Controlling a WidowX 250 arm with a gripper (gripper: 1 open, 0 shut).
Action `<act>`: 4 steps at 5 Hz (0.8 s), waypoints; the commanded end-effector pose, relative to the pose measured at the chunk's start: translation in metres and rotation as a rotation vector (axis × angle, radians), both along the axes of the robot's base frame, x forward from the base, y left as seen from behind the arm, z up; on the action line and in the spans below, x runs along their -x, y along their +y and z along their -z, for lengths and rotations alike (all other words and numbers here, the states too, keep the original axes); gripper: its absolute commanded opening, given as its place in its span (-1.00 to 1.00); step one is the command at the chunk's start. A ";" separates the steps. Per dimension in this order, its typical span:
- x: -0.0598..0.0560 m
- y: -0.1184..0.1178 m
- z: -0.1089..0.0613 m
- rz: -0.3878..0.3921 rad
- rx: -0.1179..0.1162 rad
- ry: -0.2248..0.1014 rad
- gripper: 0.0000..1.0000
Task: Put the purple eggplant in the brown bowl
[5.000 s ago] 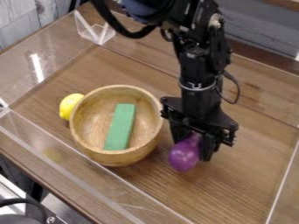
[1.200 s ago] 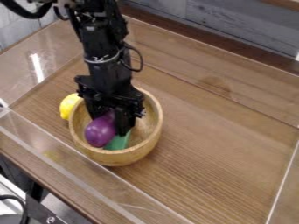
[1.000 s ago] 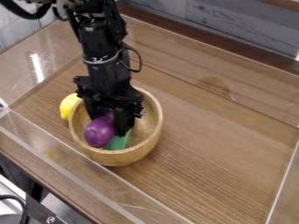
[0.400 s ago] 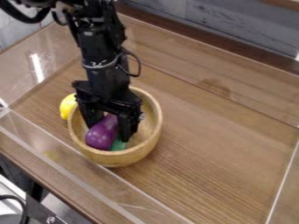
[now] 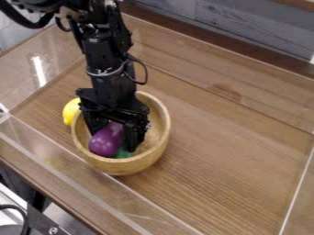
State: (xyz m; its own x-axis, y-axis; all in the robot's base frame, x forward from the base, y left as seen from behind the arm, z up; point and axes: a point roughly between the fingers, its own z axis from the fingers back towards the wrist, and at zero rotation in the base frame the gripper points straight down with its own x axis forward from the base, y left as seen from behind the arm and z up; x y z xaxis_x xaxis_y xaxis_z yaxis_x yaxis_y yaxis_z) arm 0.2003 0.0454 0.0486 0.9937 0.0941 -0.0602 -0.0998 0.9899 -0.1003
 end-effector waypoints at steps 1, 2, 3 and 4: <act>-0.006 0.003 -0.015 -0.018 -0.003 -0.037 1.00; -0.008 0.002 -0.023 -0.027 0.002 -0.046 1.00; -0.012 0.001 -0.037 -0.038 0.007 -0.069 1.00; -0.029 0.001 -0.057 -0.052 0.018 -0.113 1.00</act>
State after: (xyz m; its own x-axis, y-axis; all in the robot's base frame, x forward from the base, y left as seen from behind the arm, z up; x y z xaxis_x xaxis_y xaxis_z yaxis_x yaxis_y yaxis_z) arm 0.2216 0.0434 0.0915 0.9907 0.1359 -0.0099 -0.1360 0.9811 -0.1379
